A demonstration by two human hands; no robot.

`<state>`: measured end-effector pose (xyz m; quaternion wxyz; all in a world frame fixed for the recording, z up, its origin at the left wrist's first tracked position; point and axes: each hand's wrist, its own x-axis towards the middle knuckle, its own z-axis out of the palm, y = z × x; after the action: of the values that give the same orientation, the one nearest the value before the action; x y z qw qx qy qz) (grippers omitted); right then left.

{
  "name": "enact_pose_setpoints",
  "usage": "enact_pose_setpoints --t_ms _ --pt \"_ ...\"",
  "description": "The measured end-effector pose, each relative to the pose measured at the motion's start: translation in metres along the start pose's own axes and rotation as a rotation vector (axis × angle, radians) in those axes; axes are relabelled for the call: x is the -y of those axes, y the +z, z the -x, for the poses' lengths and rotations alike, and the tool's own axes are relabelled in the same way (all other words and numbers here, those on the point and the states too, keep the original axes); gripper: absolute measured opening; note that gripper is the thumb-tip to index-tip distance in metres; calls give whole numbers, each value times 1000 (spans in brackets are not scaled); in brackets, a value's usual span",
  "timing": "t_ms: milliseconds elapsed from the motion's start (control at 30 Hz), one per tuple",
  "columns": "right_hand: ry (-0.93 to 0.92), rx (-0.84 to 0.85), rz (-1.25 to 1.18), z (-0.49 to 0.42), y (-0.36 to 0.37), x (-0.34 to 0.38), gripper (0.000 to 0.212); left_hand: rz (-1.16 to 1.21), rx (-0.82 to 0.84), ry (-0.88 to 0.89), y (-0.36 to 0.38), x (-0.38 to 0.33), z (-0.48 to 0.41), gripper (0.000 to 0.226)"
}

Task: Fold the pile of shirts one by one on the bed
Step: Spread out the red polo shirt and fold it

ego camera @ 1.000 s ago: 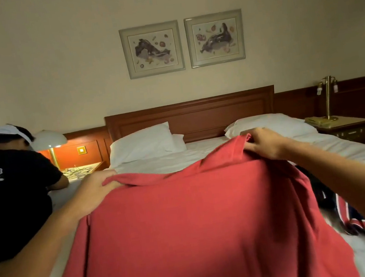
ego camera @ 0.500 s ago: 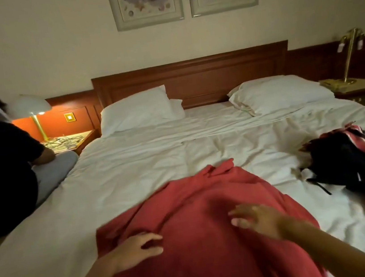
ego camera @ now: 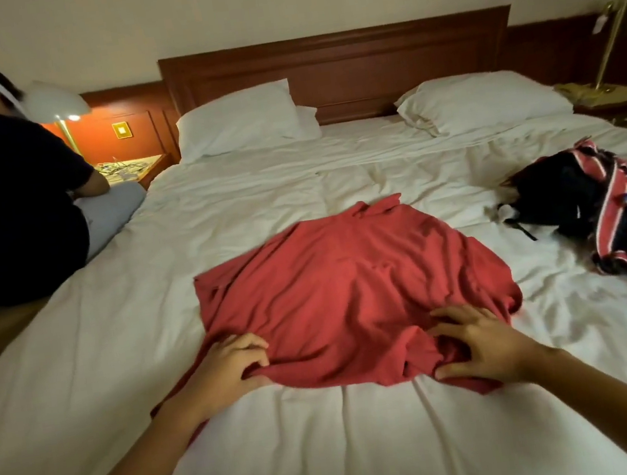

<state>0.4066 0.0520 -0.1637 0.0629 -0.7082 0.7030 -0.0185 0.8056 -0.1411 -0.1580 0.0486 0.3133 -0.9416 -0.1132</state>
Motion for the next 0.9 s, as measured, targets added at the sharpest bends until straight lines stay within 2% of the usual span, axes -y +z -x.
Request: enact_pose_setpoints --t_ms 33,100,133,200,267,333,367,433,500,567,633,700,767,800,833,900 --pt "-16 -35 -7 1 -3 2 52 6 -56 -7 -2 -4 1 23" --pt "-7 -162 -121 0 -10 7 15 183 -160 -89 -8 -13 3 7" --pt "53 -237 -219 -1 -16 9 7 283 -222 -141 -13 -17 4 4" --pt "166 -404 -412 0 -34 12 16 399 -397 -221 -30 -22 2 10" --pt "223 -544 -545 1 -60 12 28 404 -540 -232 -52 -25 0 9" --pt "226 -602 -499 3 -89 13 23 329 -610 -189 -77 -28 -2 12" --pt "204 -609 -402 4 -102 14 21 269 -623 -173 -90 -29 -3 12" --pt "175 -596 -117 6 -128 15 34 180 -635 -153 -116 -34 -6 15" --pt "251 -589 59 3 -154 13 38 147 -659 -141 -138 -41 -10 25" --pt "338 -640 2 -3 -172 23 44 144 -697 -108 -155 -54 -17 28" --pt "200 -719 -179 -9 -171 53 60 169 -715 -42 -165 -72 -26 29" --pt "59 -660 -268 -17 -152 96 83 149 -685 34 -171 -93 -33 30" --pt "93 -516 -235 -28 -125 125 91 116 -643 114 -173 -110 -36 28" --pt "138 -464 -194 -33 -113 130 82 111 -626 144 -173 -115 -35 27" --pt "181 -448 -153 -37 -104 131 63 115 -611 161 -173 -118 -34 27" --pt "214 -530 -132 -39 -94 122 23 125 -591 170 -172 -115 -29 30"
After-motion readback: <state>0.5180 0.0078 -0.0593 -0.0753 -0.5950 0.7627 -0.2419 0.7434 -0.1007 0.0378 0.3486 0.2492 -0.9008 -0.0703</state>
